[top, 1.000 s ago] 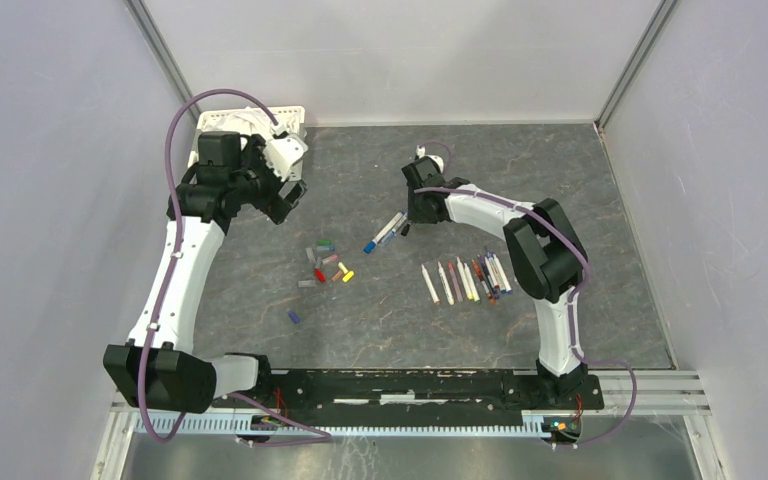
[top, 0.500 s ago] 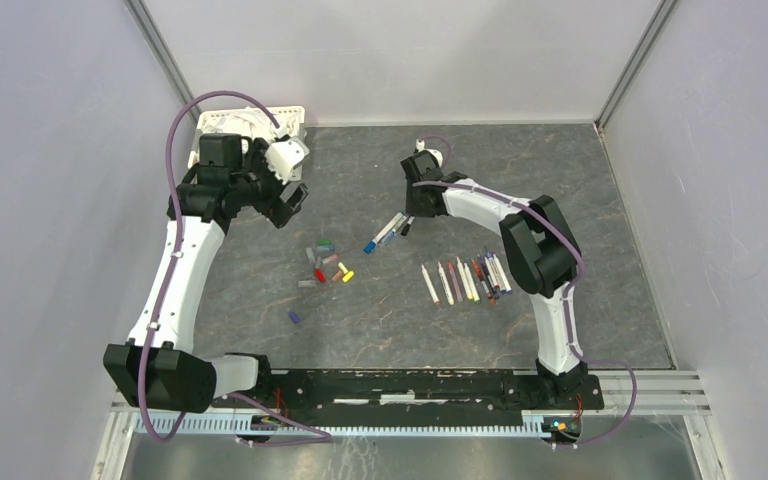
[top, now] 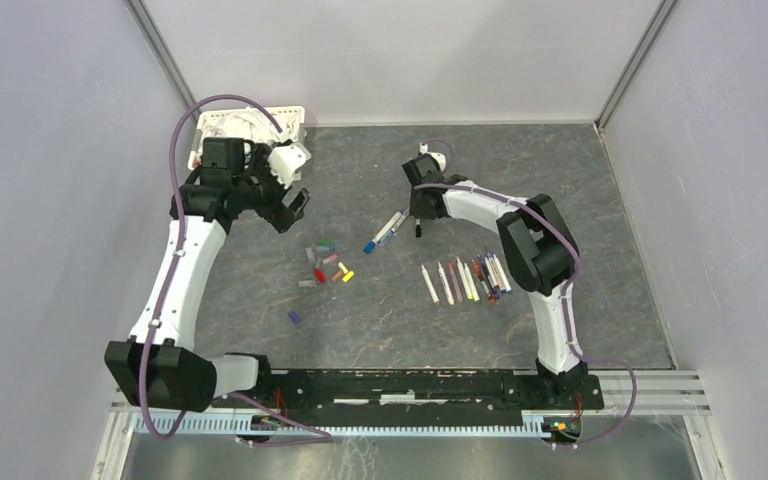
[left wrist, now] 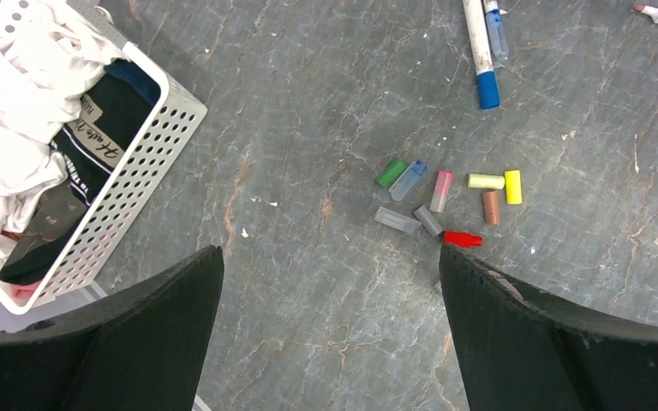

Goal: Open the pen caps
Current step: Pick up the pen from the center of the board.

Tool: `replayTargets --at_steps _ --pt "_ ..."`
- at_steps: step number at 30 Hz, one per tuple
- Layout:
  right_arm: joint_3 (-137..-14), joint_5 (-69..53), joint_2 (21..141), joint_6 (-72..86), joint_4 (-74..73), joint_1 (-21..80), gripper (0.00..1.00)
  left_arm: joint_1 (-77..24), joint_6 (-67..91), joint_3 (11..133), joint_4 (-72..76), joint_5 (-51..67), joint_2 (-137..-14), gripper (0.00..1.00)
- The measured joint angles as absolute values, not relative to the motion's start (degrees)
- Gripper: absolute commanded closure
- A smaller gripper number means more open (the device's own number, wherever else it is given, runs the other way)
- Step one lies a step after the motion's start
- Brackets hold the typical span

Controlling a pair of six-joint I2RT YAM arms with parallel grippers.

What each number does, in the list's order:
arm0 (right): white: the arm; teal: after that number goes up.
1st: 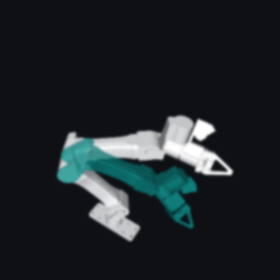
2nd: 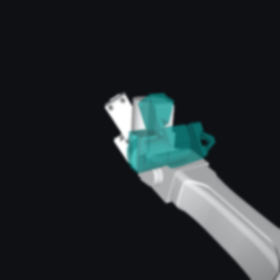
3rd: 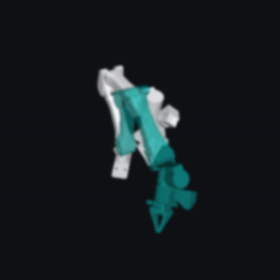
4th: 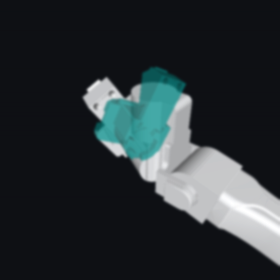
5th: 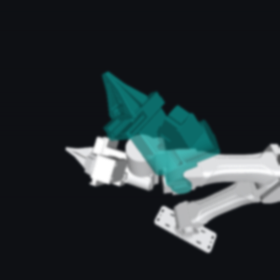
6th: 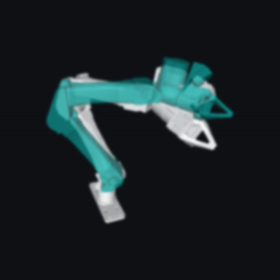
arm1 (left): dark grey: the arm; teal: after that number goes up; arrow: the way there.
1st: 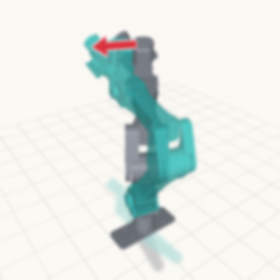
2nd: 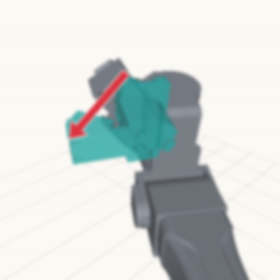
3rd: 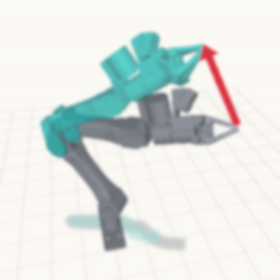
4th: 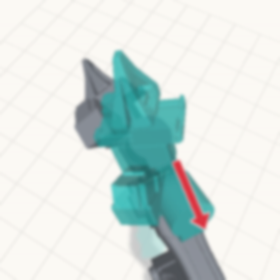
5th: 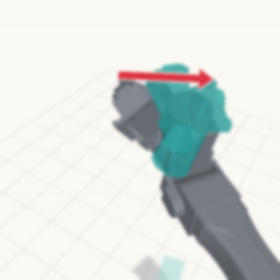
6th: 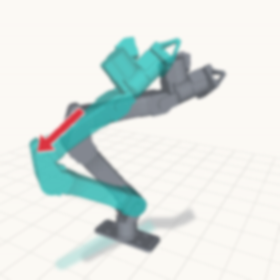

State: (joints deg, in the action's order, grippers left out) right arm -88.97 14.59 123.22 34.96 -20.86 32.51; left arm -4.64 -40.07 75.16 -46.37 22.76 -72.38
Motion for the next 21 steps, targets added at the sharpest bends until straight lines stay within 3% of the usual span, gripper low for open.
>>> replayTargets --at_steps 6,12,21 --pt "-84.82 14.66 120.11 35.48 -20.10 32.47 1.00 -4.64 -38.46 75.70 -48.10 27.00 -74.17 0.00" --pt "-72.10 11.33 106.37 39.48 -13.80 34.13 1.00 -4.64 -34.22 77.10 -50.57 34.15 -77.65 0.00" --pt "-68.42 9.50 91.98 45.17 6.83 48.40 1.00 -10.76 -28.18 76.66 -51.51 42.41 -80.64 0.00"
